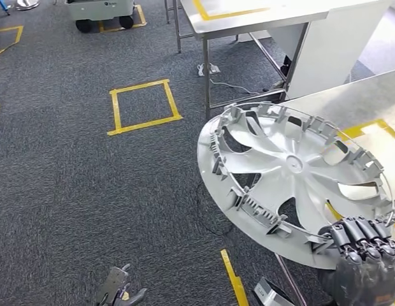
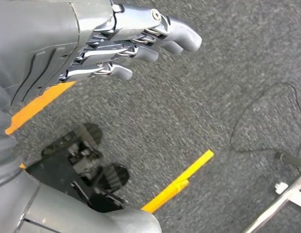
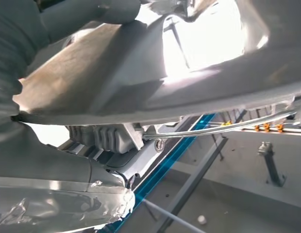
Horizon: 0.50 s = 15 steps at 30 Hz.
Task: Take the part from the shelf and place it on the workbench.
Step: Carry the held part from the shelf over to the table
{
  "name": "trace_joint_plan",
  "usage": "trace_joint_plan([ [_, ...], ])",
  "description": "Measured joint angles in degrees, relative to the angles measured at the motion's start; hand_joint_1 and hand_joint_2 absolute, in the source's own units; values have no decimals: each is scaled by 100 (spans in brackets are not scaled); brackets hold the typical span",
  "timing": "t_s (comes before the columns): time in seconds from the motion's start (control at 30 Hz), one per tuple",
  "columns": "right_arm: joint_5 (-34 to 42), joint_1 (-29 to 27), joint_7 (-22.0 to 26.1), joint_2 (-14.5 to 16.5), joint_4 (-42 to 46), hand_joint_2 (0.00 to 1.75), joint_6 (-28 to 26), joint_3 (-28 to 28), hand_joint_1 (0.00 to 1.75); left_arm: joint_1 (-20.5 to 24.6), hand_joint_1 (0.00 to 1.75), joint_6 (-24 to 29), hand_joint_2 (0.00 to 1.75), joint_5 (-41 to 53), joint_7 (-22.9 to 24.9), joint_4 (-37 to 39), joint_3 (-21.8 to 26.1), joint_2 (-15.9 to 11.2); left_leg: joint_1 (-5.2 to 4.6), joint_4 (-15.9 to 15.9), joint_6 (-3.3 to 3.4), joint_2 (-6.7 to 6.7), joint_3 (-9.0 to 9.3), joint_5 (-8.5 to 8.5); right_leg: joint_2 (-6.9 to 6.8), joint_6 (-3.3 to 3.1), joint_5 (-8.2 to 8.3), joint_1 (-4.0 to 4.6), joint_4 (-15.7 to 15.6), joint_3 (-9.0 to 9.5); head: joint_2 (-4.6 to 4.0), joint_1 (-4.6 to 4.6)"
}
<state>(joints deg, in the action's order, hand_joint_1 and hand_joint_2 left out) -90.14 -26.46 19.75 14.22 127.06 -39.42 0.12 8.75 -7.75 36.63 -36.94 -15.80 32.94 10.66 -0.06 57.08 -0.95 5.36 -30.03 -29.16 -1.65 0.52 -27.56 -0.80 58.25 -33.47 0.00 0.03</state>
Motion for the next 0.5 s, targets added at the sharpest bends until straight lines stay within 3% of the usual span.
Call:
trace_joint_plan([
  [0.03,-1,-1,3,10,1,175,-1,-11,175,6,0,13,175,4,-4,0,0,3,15,163,-24,-131,-64,-130,56,-37,12,-5,-4,-2,0,-4],
  [0.1,-1,-1,1,36,0,175,-1,-33,175,-7,0,46,175,12,-7,0,0,5,30,844,-39,-414,-363,-518,179,-89,31,0,-8,-13,0,-13],
  [0.17,-1,-6,-5,51,-1,175,-1,-54,175,-37,0,66,175,14,-3,0,0,4,27,1553,-14,-489,-712,-770,333,-118,46,26,-8,-29,0,-14],
  [0.2,-1,-10,-8,57,-1,175,-1,-67,175,-45,0,74,175,14,3,0,1,3,22,1668,14,-502,-785,-739,414,-128,53,41,-7,-34,0,-14],
  [0.23,-1,-16,-9,64,-1,175,-1,-80,175,-46,0,82,175,13,9,0,1,2,12,1558,52,-522,-754,-596,498,-136,60,53,-7,-36,0,-12],
  [0.27,-1,-22,-10,72,-1,175,-1,-92,175,-41,0,87,175,11,14,0,2,-1,-3,1246,99,-580,-623,-373,581,-139,69,60,-7,-36,0,-12],
  [0.33,-2,-28,-16,88,-1,175,-1,-113,175,-34,0,91,175,8,17,0,7,-19,-31,458,201,-849,-276,9,728,-129,89,61,-2,-46,0,-10],
  [0.4,-1,-38,-48,97,-1,175,-1,-128,175,-28,0,91,175,6,17,0,11,-32,-49,54,255,-1024,-95,105,854,-84,118,44,4,-88,0,-12],
  [0.47,1,-62,-80,110,0,175,0,-144,175,-16,0,92,175,3,17,0,16,-25,-46,-37,265,-932,-65,118,960,-16,152,28,-10,-148,0,-15],
  [0.5,1,-77,-86,116,1,175,0,-154,175,-7,0,92,175,2,17,0,19,-19,-37,-92,266,-863,-50,150,893,9,131,31,15,-187,0,-10],
])
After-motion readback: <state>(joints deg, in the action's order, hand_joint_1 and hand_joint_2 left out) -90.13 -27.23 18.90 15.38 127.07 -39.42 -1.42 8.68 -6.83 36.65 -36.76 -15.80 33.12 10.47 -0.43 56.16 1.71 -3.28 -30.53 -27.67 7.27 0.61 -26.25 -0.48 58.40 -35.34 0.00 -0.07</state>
